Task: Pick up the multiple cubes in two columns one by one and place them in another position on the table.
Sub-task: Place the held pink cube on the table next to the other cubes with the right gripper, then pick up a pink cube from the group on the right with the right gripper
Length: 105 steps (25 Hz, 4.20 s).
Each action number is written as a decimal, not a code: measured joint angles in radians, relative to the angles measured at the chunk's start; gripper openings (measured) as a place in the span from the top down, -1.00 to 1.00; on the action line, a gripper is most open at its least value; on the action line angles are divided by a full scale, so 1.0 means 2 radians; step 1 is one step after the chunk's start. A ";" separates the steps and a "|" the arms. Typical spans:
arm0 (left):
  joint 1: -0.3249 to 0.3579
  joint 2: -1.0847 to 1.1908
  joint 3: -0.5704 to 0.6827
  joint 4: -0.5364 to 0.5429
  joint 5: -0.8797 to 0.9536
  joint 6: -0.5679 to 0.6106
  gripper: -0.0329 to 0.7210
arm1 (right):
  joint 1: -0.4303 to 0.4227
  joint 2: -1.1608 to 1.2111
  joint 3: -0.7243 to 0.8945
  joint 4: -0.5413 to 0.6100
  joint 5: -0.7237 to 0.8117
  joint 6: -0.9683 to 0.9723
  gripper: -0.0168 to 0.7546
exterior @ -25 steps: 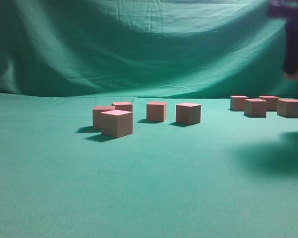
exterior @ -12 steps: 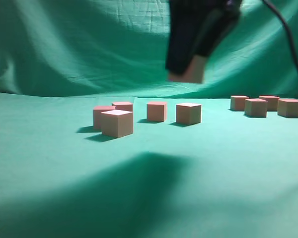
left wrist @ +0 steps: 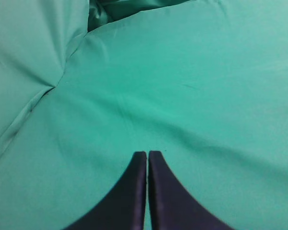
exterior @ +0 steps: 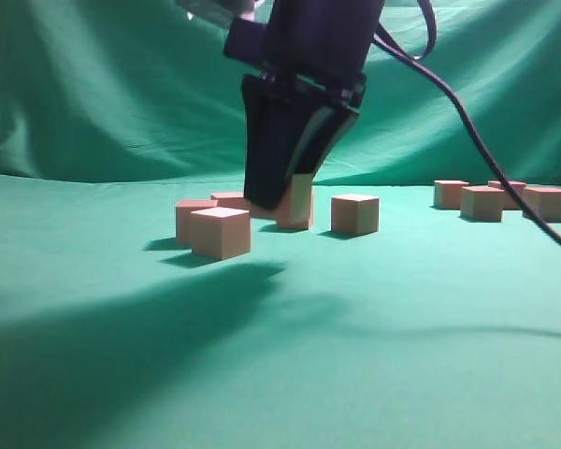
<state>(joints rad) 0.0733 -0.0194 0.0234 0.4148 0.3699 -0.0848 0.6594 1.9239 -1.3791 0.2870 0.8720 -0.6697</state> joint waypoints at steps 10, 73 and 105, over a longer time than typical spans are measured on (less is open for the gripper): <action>0.000 0.000 0.000 0.000 0.000 0.000 0.91 | 0.000 0.028 -0.002 0.001 -0.013 -0.004 0.30; 0.000 0.000 0.000 0.000 0.000 0.000 0.91 | -0.213 -0.031 -0.225 -0.176 0.187 0.330 -0.44; 0.000 0.000 0.000 0.000 0.000 0.000 0.91 | -0.238 0.142 -0.198 -0.122 0.040 0.333 0.30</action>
<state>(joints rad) 0.0733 -0.0194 0.0234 0.4148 0.3699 -0.0848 0.1826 2.2080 -1.7743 0.0422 0.9511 -0.0032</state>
